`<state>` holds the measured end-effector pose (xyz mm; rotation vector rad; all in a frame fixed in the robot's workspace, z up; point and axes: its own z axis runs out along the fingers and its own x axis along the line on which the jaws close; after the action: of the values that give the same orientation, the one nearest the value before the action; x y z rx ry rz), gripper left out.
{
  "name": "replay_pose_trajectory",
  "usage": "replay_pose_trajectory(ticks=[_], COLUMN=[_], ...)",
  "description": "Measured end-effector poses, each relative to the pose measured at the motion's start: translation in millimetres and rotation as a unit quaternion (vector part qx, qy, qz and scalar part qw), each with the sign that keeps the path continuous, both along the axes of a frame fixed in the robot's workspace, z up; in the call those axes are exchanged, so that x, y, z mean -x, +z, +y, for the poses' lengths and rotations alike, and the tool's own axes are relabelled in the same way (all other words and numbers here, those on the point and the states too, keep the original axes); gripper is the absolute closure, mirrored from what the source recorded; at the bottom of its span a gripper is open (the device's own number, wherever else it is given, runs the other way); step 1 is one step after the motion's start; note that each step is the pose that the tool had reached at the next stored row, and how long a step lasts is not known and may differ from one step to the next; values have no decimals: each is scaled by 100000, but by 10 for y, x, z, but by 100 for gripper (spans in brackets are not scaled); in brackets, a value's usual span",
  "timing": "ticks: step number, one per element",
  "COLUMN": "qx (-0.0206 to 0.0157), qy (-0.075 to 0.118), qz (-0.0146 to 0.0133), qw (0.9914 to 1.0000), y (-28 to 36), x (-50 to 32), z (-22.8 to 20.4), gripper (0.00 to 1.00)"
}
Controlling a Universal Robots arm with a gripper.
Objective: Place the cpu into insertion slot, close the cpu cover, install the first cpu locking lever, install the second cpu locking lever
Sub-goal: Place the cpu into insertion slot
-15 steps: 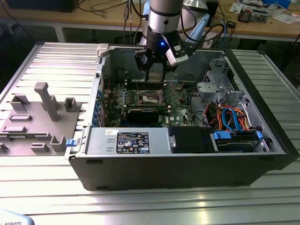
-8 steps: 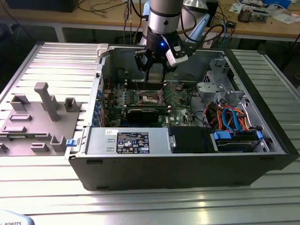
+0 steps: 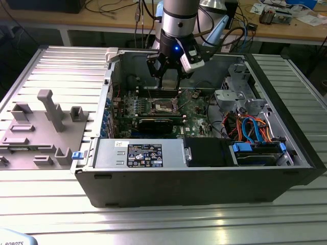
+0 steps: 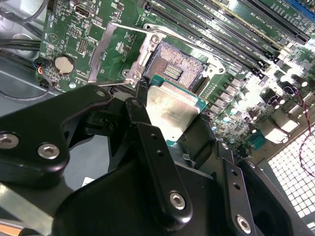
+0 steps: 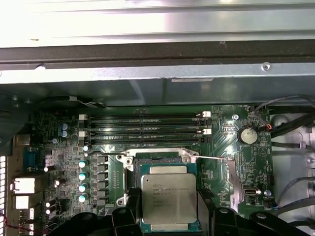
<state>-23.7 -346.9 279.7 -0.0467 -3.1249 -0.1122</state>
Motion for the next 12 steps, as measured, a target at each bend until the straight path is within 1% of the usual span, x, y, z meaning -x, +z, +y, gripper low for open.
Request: replay_pose_trajectory(ticks=[4, 12], qx=[4, 5], qy=[-892, -1994], qz=[0, 3], qw=[99996, 99980], y=[0, 0], x=[0, 0], z=[0, 0], gripper=[46, 46])
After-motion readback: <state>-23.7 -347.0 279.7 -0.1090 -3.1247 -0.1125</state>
